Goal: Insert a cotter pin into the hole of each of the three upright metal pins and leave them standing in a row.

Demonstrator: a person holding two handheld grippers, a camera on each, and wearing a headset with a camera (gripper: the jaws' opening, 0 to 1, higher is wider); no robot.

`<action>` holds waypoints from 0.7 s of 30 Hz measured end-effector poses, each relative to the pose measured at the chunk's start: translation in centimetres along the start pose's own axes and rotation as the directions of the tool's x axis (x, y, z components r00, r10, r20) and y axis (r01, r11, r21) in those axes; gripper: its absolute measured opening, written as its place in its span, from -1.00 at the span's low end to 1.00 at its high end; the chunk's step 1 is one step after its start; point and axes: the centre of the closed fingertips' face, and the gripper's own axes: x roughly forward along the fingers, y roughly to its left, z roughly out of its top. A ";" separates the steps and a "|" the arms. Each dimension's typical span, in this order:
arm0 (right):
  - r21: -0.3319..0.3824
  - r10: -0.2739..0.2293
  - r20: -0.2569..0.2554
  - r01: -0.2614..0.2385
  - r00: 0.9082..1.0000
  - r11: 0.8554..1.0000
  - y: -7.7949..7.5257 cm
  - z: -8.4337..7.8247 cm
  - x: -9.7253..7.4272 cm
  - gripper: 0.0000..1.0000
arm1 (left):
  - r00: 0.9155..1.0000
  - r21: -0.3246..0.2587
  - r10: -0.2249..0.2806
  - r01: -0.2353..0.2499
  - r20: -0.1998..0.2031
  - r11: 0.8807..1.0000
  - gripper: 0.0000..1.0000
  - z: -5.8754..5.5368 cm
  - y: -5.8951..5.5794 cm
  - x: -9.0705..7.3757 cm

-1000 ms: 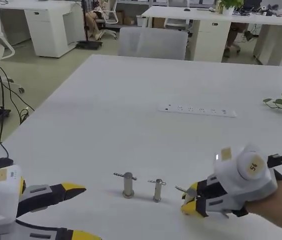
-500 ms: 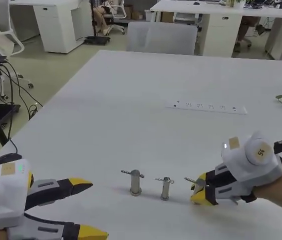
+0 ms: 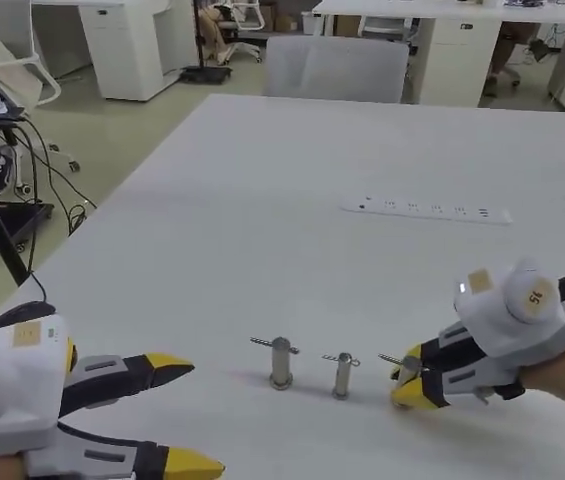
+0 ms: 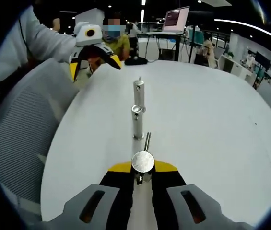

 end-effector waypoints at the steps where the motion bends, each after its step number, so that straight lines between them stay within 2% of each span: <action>1: -0.006 0.005 0.005 -0.005 1.000 1.000 0.1 0.1 0.0 -0.73 | 1.000 0.001 0.000 0.000 -0.001 1.000 0.39 0.0 0.0 0.0; 5: -0.033 0.029 0.015 -0.029 0.999 0.999 0.2 0.1 -0.1 -0.72 | 1.000 0.001 0.000 0.000 -0.006 1.000 0.38 -0.1 0.0 0.0; 12: -0.072 0.034 0.031 -0.031 0.999 0.997 0.2 0.2 -0.1 -0.70 | 1.000 -0.002 0.001 -0.001 -0.003 1.000 0.38 0.0 0.0 0.1; 18: -0.049 0.022 0.053 -0.019 0.998 0.999 0.1 0.7 -0.7 -0.66 | 1.000 0.001 0.000 0.000 -0.001 1.000 0.38 0.2 -0.1 0.2; 21: -0.034 0.009 0.054 -0.008 0.998 0.999 0.0 0.6 -1.1 -0.55 | 1.000 0.000 0.000 0.000 0.005 1.000 0.38 0.4 0.0 0.2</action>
